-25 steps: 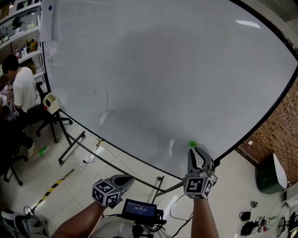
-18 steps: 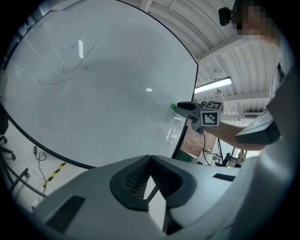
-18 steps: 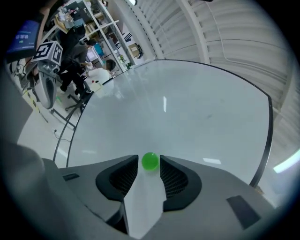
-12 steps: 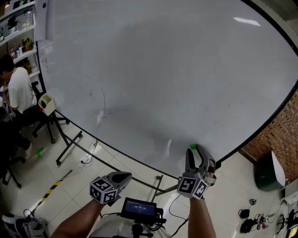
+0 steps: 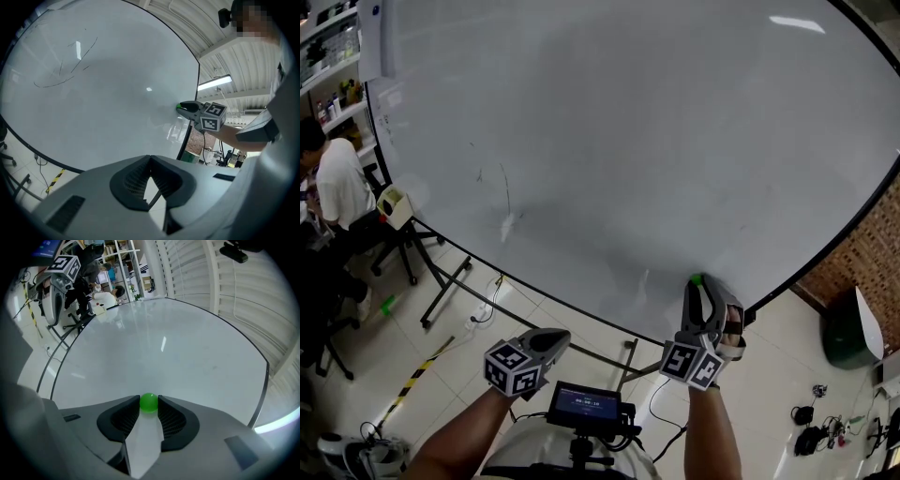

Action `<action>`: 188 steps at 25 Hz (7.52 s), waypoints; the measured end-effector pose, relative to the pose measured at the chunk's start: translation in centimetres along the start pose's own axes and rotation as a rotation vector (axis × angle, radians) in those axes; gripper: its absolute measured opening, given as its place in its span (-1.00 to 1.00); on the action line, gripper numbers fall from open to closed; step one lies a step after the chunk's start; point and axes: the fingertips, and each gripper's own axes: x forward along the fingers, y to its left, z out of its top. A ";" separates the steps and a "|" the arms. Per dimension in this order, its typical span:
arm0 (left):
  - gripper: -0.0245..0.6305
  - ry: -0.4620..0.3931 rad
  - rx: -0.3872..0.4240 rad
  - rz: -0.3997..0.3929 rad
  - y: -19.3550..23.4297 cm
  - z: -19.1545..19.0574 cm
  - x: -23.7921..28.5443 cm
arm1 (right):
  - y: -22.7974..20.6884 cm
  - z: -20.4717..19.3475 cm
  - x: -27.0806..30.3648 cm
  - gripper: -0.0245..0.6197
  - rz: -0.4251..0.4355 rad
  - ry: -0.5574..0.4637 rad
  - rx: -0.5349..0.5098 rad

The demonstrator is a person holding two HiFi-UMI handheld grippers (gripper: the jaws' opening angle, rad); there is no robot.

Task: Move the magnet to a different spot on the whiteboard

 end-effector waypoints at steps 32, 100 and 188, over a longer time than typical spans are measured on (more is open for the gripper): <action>-0.83 -0.017 0.075 0.043 -2.0 0.8 -1.2 | 0.4 0.3 -3.4 -0.45 0.202 -0.199 0.656; -0.83 -0.017 0.066 0.026 -9.2 -4.2 -4.7 | 14.0 -1.8 -18.5 -0.45 0.603 -0.194 1.272; -0.83 -0.104 0.037 0.037 -8.4 -3.4 -7.5 | 0.0 -2.4 -3.3 -0.45 0.169 0.037 0.097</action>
